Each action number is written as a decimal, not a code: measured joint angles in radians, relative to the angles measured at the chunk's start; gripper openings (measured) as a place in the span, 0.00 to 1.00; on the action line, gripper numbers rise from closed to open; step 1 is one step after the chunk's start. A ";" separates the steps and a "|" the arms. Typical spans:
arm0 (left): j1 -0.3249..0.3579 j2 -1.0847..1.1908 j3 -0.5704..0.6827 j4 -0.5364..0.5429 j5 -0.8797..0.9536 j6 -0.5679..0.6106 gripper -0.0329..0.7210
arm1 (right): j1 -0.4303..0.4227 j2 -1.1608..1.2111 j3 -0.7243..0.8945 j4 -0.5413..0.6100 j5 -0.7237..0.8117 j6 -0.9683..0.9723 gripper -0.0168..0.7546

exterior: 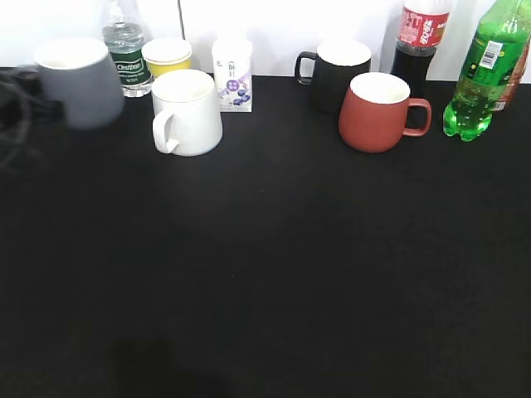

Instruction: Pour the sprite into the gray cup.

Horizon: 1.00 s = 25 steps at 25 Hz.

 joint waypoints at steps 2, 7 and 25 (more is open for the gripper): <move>-0.002 -0.154 0.146 0.043 0.000 -0.002 0.16 | 0.000 0.000 0.000 0.000 0.000 0.000 0.76; -0.011 -0.402 0.369 0.165 -0.007 -0.102 0.16 | 0.000 0.029 -0.016 0.000 -0.068 0.003 0.76; -0.200 -0.408 0.393 0.197 0.021 -0.119 0.16 | 0.000 1.734 -0.038 -0.117 -2.034 0.075 0.89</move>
